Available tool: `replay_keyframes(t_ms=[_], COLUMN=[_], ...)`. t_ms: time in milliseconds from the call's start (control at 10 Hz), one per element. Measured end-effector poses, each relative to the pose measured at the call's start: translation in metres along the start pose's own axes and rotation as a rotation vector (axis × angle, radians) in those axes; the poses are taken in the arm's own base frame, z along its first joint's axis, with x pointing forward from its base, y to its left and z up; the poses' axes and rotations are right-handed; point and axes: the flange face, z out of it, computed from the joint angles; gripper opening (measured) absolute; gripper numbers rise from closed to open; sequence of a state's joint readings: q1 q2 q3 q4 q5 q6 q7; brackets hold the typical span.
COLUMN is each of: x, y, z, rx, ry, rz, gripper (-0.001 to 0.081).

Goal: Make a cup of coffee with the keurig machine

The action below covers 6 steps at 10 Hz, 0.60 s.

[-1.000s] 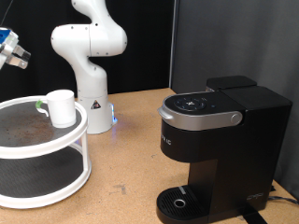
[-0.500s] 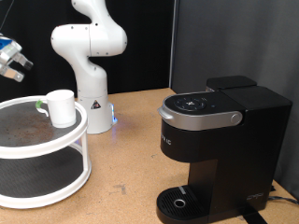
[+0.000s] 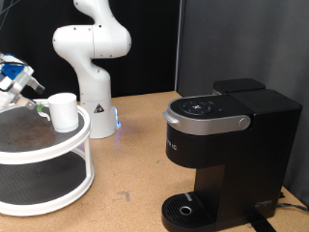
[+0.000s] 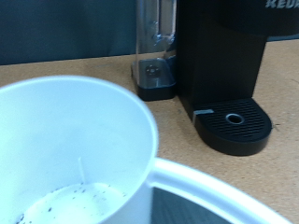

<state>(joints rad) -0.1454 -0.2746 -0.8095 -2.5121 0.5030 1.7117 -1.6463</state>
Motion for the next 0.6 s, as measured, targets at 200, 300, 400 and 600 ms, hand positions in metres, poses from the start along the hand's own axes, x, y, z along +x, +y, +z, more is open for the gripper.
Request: replay_keyframes(t_ms=[200,300,400,600], x=[-0.010,-0.014,-0.019,-0.030], y=[0.002,0.002,0.002,0.003], z=[0.014,0.020,0.026,0.038], rx=[0.022,0.030,0.033,0.031], ry=[-0.016,-0.023,-0.034,-0.052], rz=[-0.010,-0.016,-0.018,-0.019], gripper=[0.0800,0.0800,0.0800,0.0800])
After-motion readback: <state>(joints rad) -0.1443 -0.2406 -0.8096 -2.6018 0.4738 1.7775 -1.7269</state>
